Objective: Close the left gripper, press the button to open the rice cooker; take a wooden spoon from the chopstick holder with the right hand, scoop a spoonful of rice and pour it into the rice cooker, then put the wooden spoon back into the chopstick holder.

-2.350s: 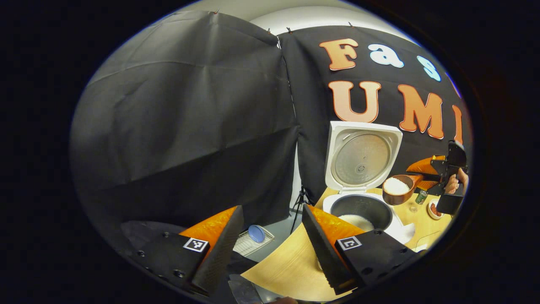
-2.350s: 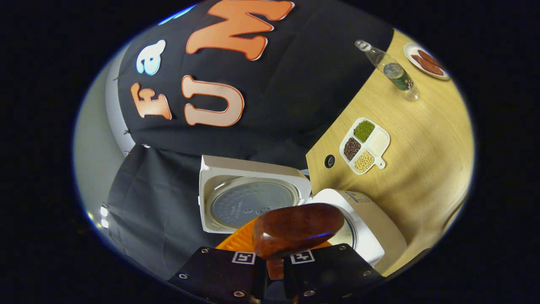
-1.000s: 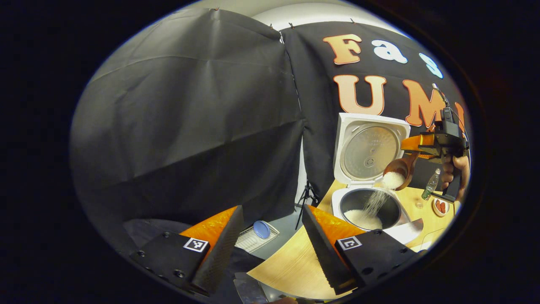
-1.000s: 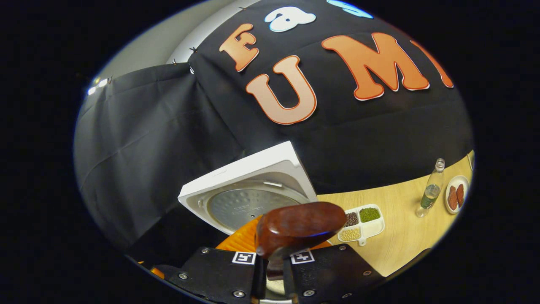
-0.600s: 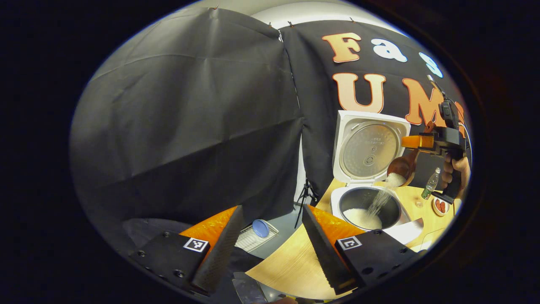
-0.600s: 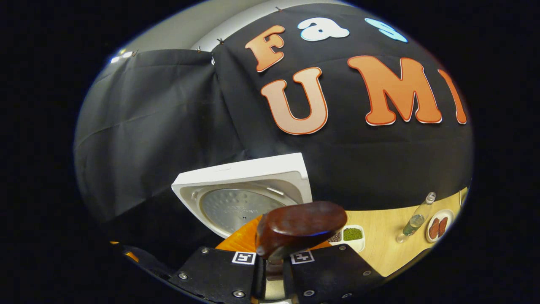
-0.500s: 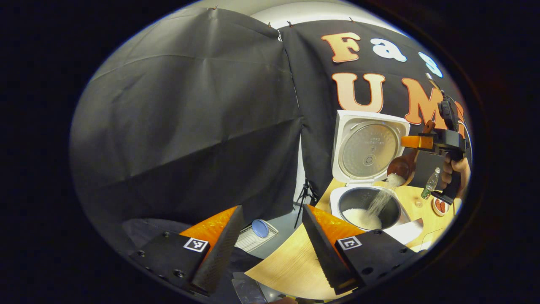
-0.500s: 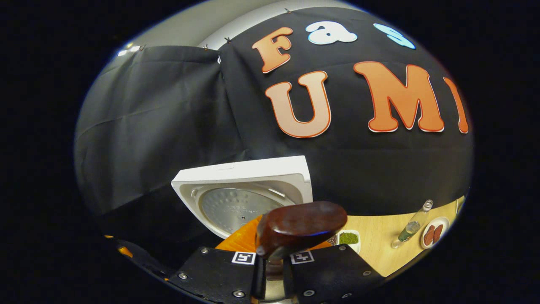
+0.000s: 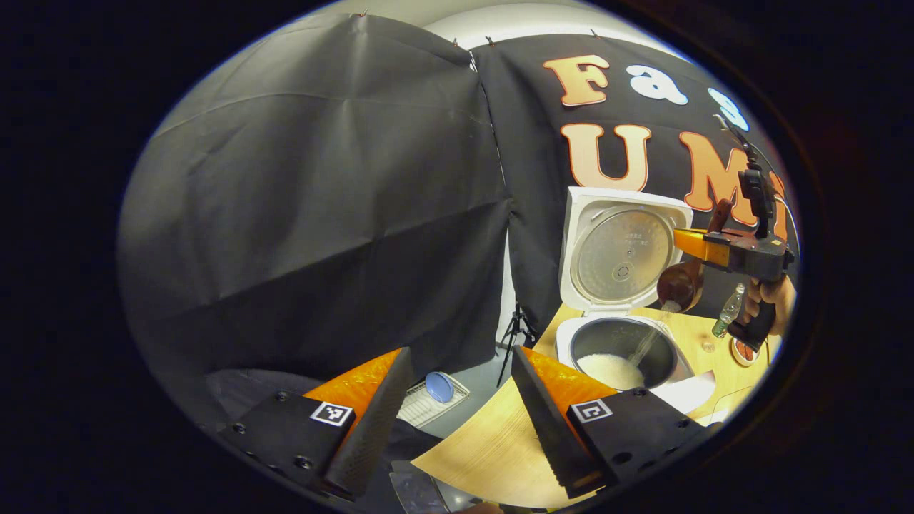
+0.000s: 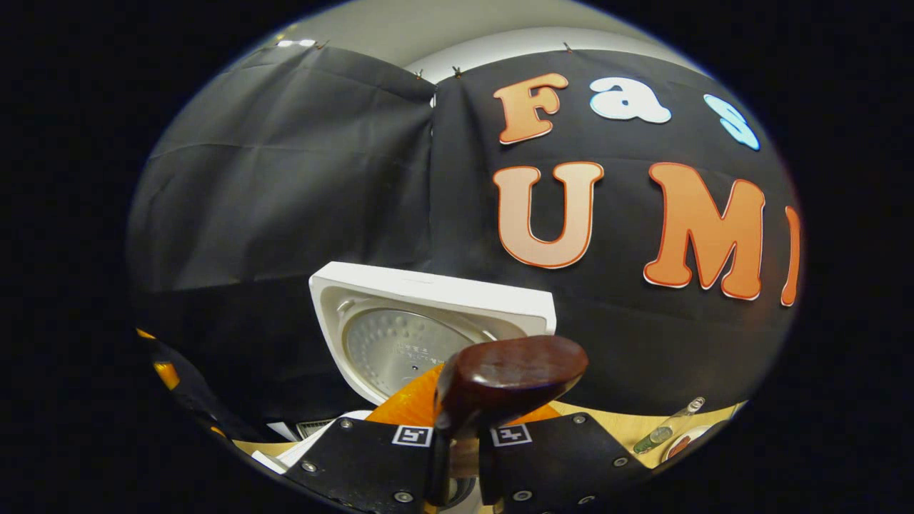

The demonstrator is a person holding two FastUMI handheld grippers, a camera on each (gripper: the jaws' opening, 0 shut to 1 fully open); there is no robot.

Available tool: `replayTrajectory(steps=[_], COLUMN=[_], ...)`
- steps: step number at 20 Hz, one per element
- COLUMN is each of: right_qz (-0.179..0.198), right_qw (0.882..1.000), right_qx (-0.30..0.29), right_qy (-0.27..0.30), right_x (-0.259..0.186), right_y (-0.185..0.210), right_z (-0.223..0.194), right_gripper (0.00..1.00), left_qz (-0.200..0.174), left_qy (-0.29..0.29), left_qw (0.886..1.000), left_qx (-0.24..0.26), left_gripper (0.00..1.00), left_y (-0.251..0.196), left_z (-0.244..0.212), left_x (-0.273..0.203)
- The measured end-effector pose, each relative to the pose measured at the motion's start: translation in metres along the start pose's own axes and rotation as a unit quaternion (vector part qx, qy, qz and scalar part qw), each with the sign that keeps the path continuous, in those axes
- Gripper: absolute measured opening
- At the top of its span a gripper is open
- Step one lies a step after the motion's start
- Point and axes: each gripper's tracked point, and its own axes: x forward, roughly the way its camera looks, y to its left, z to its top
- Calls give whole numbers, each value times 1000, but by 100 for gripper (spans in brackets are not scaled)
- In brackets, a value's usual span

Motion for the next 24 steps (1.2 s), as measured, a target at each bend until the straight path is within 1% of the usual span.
replayTrajectory(steps=[1, 5, 9, 11, 13, 16, 17, 18, 19, 22, 24], right_qz=[9, 52, 73, 83, 90, 91, 90, 88, 85, 65, 41], right_qw=[1000, 998, 994, 993, 993, 992, 990, 988, 985, 978, 974], right_qx=[-4, -3, -35, -34, -4, 71, 94, 118, 140, 197, 223], right_qy=[-6, -36, -71, -78, -74, -60, -55, -51, -46, -32, -23], right_x=[-2, -12, -26, -33, -42, -56, -62, -71, -79, -110, -137], right_y=[3, 19, 25, 28, 26, 12, 4, -5, -15, -53, -84], right_z=[3, 19, 40, 44, 43, 45, 43, 43, 40, 27, 14], right_gripper=[16, 16, 16, 16, 15, 16, 16, 16, 16, 16, 16], left_qz=[-1, -2, -6, -12, -15, -24, -26, -28, -29, -44, -56], left_qy=[0, -2, -4, -8, -15, -16, -16, -16, -17, -18, -13], left_qw=[1000, 1000, 1000, 1000, 1000, 1000, 999, 999, 999, 999, 998], left_qx=[1, 3, 4, 4, 9, 12, 12, 14, 15, 10, 10], left_gripper=[92, 91, 92, 91, 91, 91, 95, 91, 91, 91, 91], left_y=[-1, -4, -9, -15, -21, -34, -38, -42, -48, -75, -96], left_z=[0, 3, 4, 9, 13, 13, 11, 10, 10, 14, 12], left_x=[0, -5, -8, -11, -14, -23, -27, -31, -33, -43, -50])
